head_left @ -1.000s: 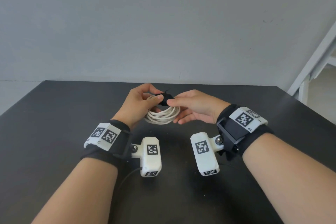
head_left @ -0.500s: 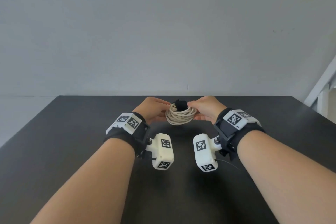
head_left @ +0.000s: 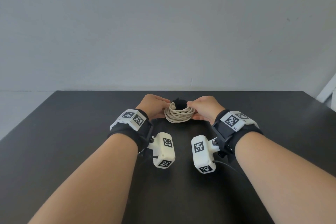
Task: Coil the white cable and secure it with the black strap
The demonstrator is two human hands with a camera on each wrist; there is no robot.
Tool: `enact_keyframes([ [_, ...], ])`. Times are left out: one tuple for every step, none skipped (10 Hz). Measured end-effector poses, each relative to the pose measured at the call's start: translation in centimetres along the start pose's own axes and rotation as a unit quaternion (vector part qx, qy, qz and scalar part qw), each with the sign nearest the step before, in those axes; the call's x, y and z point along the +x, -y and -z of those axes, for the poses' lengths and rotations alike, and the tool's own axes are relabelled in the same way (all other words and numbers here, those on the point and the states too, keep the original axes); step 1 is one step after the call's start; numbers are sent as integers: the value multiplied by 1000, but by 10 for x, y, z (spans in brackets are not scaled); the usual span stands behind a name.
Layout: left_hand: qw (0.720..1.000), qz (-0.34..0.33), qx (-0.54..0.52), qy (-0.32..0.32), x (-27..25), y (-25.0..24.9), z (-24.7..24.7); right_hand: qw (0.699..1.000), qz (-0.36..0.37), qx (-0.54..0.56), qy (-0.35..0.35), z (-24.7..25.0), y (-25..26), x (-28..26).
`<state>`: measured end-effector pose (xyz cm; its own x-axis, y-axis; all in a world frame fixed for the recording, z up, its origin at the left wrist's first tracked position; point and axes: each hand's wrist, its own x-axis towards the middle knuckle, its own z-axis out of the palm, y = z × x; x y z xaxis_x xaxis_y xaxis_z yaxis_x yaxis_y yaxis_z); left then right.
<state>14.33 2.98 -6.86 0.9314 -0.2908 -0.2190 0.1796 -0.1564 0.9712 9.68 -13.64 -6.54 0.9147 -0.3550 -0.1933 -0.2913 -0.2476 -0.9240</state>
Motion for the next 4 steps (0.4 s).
enact_keyframes([
  [1000, -3, 15, -11, 1, 2, 1, 1000, 9, -17, -4, -1, -2, -2],
  [999, -12, 41, -9, -1, 2, 2, 998, 25, -51, -3, -1, 0, -9],
  [993, -26, 111, 3, -6, 0, 3, 991, 41, -129, 10, 1, 5, -16],
  [982, -50, 183, -20, -19, -8, 7, 976, 70, -207, -19, 9, 14, -28],
])
